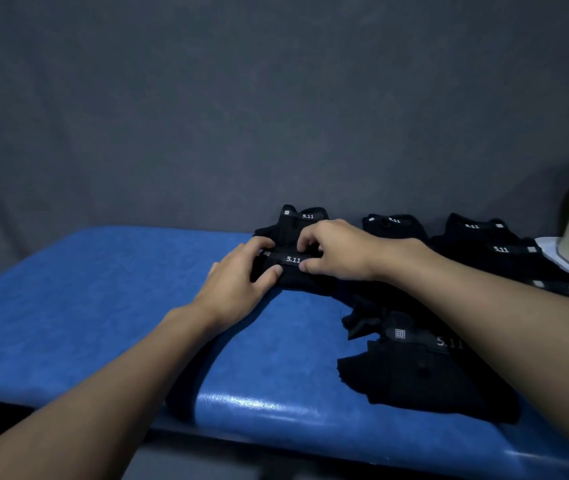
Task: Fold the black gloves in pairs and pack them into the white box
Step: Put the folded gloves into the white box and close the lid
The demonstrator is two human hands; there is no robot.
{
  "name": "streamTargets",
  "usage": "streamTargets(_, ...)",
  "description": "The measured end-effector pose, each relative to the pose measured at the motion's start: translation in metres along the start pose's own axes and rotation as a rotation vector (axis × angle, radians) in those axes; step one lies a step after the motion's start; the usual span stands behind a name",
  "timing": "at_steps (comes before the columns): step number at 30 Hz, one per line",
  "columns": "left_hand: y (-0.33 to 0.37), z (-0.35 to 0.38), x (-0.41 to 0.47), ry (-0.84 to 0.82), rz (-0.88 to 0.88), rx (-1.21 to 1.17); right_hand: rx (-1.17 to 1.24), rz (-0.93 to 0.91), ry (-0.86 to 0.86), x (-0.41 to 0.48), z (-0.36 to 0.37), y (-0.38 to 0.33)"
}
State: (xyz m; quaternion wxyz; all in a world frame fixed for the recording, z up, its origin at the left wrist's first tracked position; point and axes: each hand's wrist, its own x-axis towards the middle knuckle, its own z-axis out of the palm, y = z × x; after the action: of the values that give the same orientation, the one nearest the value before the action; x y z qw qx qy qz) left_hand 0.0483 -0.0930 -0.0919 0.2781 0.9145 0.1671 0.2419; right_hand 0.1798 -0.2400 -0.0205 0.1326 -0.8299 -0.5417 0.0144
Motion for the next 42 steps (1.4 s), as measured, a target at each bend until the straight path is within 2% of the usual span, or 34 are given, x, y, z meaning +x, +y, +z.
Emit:
streamTargets(13,0.005,-0.003,-0.005,0.11,0.044,-0.095,0.059,-0.032,0.052,-0.008,-0.003,-0.006)
streamTargets(29,0.016,-0.011,-0.014,0.149,0.114,-0.095,0.054,-0.05,0.084,-0.014,-0.009,-0.007)
streamTargets(42,0.066,-0.018,-0.015,0.18,0.241,0.055,0.062,-0.018,0.147,-0.066,-0.037,0.003)
